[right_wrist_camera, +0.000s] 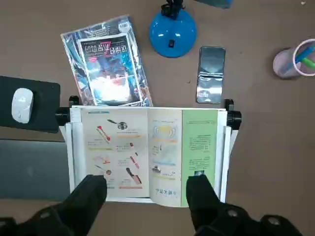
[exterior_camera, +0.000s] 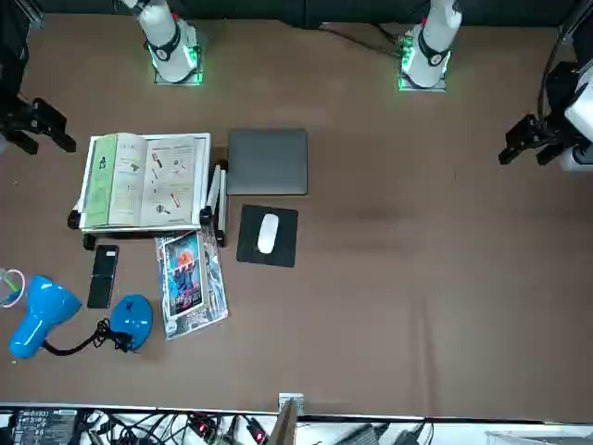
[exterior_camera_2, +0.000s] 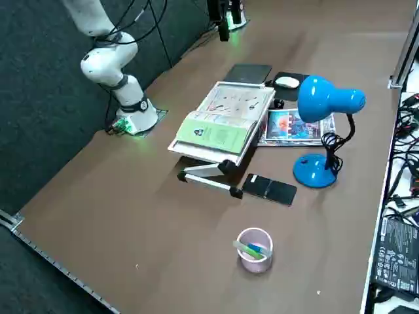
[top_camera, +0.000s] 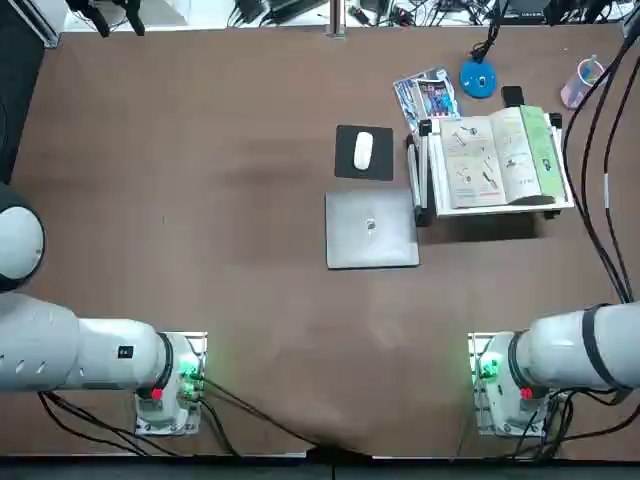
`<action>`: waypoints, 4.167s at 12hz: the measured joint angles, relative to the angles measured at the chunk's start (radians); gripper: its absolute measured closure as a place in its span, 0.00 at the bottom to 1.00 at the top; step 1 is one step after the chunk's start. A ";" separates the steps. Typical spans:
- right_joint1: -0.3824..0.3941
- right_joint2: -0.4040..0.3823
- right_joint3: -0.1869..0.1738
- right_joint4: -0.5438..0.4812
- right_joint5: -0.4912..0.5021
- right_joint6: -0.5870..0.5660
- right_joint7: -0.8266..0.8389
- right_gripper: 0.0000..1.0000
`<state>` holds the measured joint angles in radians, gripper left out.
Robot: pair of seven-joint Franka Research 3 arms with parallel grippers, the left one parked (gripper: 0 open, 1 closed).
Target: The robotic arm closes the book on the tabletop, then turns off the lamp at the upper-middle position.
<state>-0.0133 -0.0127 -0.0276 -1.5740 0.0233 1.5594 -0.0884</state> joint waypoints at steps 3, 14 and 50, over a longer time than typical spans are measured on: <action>0.000 -0.001 -0.001 0.000 0.000 -0.001 0.005 0.00; -0.062 0.032 -0.044 0.006 0.123 -0.021 -0.033 0.00; -0.518 0.473 -0.056 -0.220 0.648 0.096 -0.844 0.15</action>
<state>-0.5311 0.4605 -0.0839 -1.7936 0.6717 1.6550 -0.9329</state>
